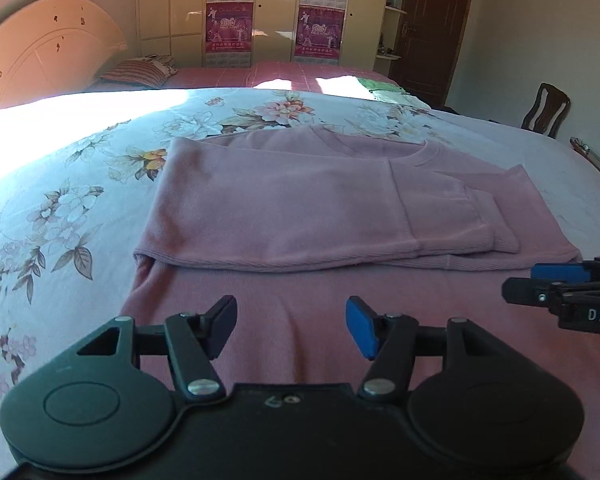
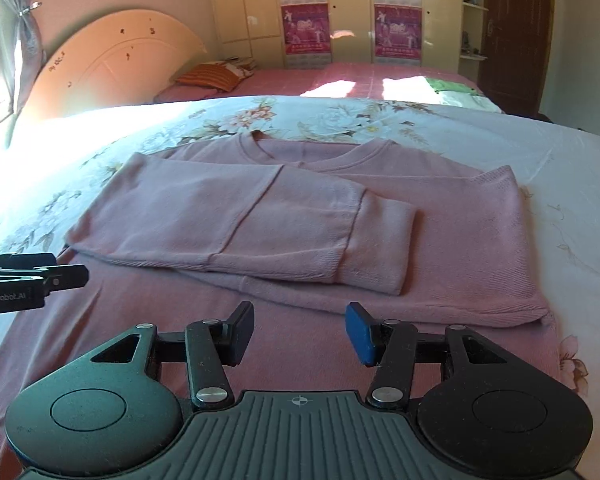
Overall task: Fold small clothes
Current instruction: 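Release the sweatshirt and lift both tools away, then move both tools to the sweatshirt hem and close them on it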
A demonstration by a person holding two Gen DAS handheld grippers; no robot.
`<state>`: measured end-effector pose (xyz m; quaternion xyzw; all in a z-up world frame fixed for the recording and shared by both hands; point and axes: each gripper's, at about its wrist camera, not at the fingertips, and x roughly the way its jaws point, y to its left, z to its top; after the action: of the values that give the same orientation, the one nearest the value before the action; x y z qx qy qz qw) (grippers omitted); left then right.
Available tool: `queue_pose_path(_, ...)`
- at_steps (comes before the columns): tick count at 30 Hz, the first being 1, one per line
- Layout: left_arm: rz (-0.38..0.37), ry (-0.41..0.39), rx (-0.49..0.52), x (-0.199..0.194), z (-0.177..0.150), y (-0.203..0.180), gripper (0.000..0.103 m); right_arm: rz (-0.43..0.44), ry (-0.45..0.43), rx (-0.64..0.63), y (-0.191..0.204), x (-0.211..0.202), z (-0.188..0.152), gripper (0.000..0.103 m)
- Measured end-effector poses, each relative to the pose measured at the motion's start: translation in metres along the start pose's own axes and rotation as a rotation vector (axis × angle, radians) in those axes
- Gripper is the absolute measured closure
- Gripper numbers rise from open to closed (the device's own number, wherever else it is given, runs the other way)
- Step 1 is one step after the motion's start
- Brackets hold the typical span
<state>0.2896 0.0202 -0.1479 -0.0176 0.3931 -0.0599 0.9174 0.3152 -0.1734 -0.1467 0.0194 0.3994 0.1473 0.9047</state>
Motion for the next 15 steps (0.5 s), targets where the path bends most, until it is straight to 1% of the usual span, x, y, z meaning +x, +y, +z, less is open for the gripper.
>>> queue_pose_path(1, -0.011, 0.012, 0.009, 0.0, -0.006, -0.009, 0.044, 0.021, 0.005, -0.008, 0.006, 0.0, -0.005, 0.051)
queue_pose_path(3, -0.009, 0.03, 0.051, 0.001, -0.021, -0.025, 0.044, 0.054, 0.031, -0.035, 0.016, 0.002, -0.014, 0.051)
queue_pose_path(6, 0.022, 0.063, 0.079, 0.001, -0.042, -0.028, 0.044, 0.043, 0.07, -0.078, 0.019, 0.002, -0.035, 0.051)
queue_pose_path(10, 0.055, 0.062, 0.059, -0.012, -0.058, -0.009, 0.042, -0.027, 0.102, -0.085, -0.003, -0.013, -0.064, 0.051)
queue_pose_path(14, 0.069, 0.071, 0.05, -0.026, -0.068, 0.002, 0.042, -0.087, 0.089, -0.07, -0.019, -0.041, -0.085, 0.051)
queue_pose_path(15, 0.069, 0.074, 0.047, -0.031, -0.07, 0.003, 0.043, -0.117, 0.099, -0.059, -0.021, -0.046, -0.088, 0.051)
